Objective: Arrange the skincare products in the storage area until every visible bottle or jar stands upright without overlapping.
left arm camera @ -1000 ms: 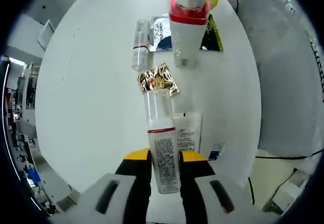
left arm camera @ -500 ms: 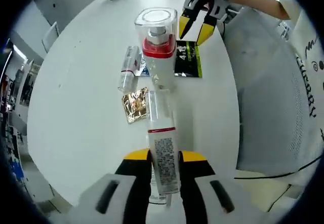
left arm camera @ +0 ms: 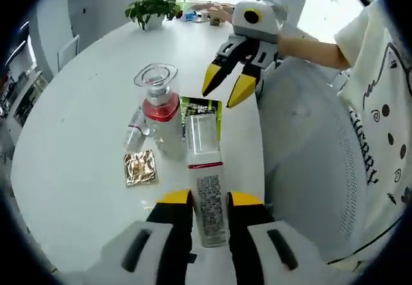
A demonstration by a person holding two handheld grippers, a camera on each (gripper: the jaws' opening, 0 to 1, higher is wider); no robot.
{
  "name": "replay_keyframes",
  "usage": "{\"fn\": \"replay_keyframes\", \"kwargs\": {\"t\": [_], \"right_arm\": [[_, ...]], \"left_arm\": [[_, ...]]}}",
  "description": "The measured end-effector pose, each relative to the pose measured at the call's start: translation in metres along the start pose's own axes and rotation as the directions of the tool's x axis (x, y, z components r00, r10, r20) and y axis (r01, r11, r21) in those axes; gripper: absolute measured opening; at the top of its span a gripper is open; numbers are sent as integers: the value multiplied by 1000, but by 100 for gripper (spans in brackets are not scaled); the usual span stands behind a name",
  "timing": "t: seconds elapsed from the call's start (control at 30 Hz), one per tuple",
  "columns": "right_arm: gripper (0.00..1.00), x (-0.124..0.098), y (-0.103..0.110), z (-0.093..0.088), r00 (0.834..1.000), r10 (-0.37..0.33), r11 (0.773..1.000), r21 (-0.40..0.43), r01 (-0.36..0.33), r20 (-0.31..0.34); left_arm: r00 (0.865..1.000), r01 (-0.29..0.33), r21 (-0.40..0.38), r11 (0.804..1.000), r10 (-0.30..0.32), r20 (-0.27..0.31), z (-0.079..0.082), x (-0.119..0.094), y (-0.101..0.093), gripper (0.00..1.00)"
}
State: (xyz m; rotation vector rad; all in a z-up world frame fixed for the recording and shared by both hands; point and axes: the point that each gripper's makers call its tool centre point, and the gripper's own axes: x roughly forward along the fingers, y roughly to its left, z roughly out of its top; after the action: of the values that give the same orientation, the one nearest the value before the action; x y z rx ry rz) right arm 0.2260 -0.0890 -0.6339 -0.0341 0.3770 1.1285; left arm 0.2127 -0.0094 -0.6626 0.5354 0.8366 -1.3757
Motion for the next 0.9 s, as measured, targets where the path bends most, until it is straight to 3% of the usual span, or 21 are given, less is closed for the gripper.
{"fn": "replay_keyframes", "kwargs": {"t": [0.17,0.23,0.33,0.47,0.67,0.83,0.9], "right_arm": [[24,4,14,21,997,49,998,28,-51,67],[25,4,19,26,993,71,997,34,-74,92],[26,2,26,39,979,111,988,88,-127,171],[25,3,34,45,967,130,980,119,-158,217],[23,3,40,55,961,125,979,125,-159,245],[21,2,41,58,958,115,977,142,-156,261],[20,5,44,55,963,121,980,126,-155,240]], "left_arm": [[991,37,37,999,-42,127,20,0,-16,16],[987,40,-3,999,-39,156,23,0,-20,16],[961,68,10,998,-68,270,37,-2,-25,16],[928,120,-28,992,-102,357,47,-2,-32,16],[899,138,-18,990,-117,422,55,3,-38,16],[890,128,-16,992,-108,444,59,8,-38,15],[899,108,0,994,-98,426,57,14,-38,15]]}}
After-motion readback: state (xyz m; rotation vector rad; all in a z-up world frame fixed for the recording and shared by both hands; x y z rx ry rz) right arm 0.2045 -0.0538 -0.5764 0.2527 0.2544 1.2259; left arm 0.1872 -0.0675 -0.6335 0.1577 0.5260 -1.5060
